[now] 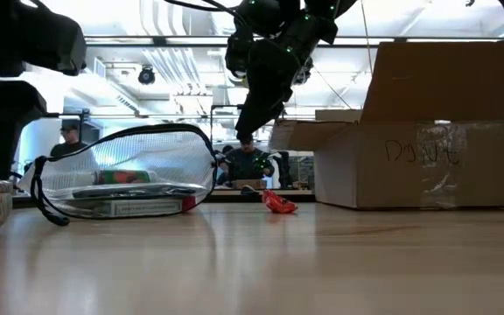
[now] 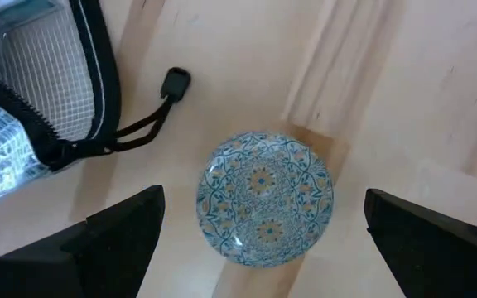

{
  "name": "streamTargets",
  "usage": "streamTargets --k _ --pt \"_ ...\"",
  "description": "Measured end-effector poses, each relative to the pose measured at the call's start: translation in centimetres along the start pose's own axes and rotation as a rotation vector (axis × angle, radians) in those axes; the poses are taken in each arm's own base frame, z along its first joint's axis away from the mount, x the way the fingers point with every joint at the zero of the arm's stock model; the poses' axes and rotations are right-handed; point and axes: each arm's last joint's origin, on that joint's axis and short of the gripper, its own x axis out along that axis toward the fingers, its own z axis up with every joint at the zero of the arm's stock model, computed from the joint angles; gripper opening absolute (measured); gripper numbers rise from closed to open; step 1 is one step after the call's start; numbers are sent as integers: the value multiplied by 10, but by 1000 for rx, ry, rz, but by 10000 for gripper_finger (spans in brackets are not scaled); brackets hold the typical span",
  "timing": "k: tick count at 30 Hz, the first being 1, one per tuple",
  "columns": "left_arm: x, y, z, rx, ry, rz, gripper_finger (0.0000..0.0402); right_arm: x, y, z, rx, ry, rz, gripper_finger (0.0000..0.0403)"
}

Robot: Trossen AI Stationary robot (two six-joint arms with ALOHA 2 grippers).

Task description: Unpack boxes

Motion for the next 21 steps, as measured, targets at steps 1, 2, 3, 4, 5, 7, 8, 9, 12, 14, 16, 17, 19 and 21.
streamTargets --k 1,2,3,4,5,7,8,9,12,14,16,17,19,21 --pt "1 0 0 -3 -1 -3 395 0 0 0 0 0 0 199" --pt "1 -1 0 -4 -3 -12 395 0 0 0 -1 0 0 199" --pt "2 -1 0 -6 -6 -20 395 0 0 0 -3 0 0 199" --pt "3 -1 0 -10 -8 -27 395 0 0 0 -8 0 0 199" --pt "4 -1 0 -16 -12 -33 395 0 0 0 -12 0 0 199" --pt "7 -1 0 -28 -19 -47 395 0 0 0 -19 0 0 199" --pt "8 0 -1 -32 -21 -50 395 0 0 0 -22 -1 0 199" --pt "11 1 -2 -38 -18 -47 395 0 0 0 -24 -1 0 199" --pt "19 3 -4 -42 10 -26 395 0 0 0 -25 -1 0 199" --pt "26 2 -5 -41 33 -21 395 0 0 0 -27 -1 0 199" --pt "32 1 -5 -41 52 -13 394 0 0 0 -27 -1 0 199" --pt "35 1 -5 -44 57 -6 392 0 0 0 -28 -1 -1 199" --pt "39 0 -5 -48 54 1 386 0 0 0 -29 -1 0 199" --pt "40 -3 -2 -50 41 2 368 0 0 0 -31 -2 -1 199"
